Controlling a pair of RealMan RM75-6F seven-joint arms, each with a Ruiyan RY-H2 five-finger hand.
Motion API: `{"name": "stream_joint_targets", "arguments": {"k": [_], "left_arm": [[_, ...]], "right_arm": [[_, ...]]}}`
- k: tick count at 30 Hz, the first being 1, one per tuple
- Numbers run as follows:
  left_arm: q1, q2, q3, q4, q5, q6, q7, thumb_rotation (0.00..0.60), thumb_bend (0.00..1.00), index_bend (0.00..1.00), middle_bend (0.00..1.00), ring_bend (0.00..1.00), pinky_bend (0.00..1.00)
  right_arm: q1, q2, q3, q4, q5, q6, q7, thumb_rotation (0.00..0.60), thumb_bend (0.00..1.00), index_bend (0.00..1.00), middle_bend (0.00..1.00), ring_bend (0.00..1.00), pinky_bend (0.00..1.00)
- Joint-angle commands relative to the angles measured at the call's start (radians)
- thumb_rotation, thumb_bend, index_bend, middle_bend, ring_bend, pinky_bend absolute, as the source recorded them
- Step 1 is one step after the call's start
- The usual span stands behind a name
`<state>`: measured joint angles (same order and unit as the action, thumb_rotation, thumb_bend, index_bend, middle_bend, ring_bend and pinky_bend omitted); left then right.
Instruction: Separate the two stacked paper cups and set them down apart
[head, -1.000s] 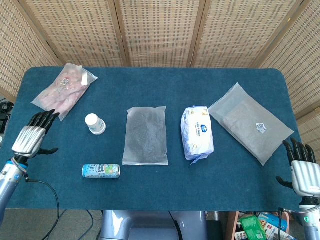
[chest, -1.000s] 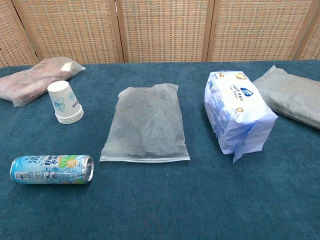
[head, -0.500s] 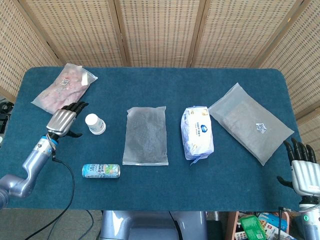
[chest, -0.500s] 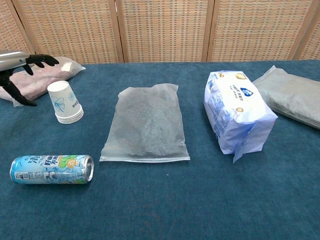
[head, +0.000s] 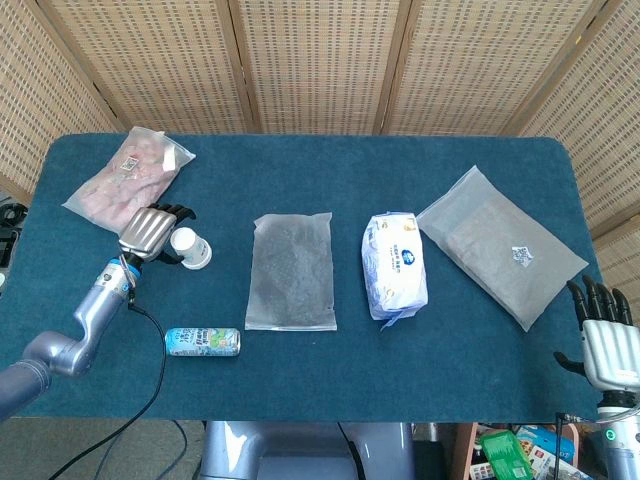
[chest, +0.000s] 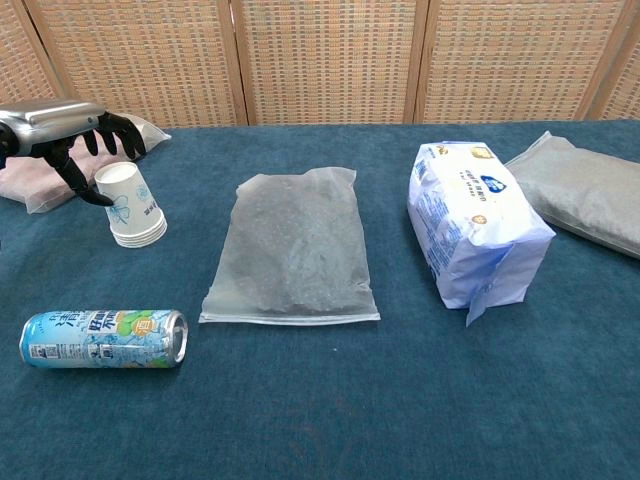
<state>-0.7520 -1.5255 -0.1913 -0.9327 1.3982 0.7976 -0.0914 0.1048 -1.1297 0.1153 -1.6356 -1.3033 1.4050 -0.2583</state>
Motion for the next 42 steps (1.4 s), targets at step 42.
{"name": "stream_joint_targets", "arguments": {"k": [42], "left_arm": [[0.088,0.206,-0.184,-0.541,-0.124,-0.026,-0.947,0.600,0.14,0.49,0.50,0.47,0.49]], "right_arm": [[0.093,0.021,0.010,0.057,-0.084,-0.096,0.077,0.600,0.00,0.06,0.00,0.00,0.00]]}}
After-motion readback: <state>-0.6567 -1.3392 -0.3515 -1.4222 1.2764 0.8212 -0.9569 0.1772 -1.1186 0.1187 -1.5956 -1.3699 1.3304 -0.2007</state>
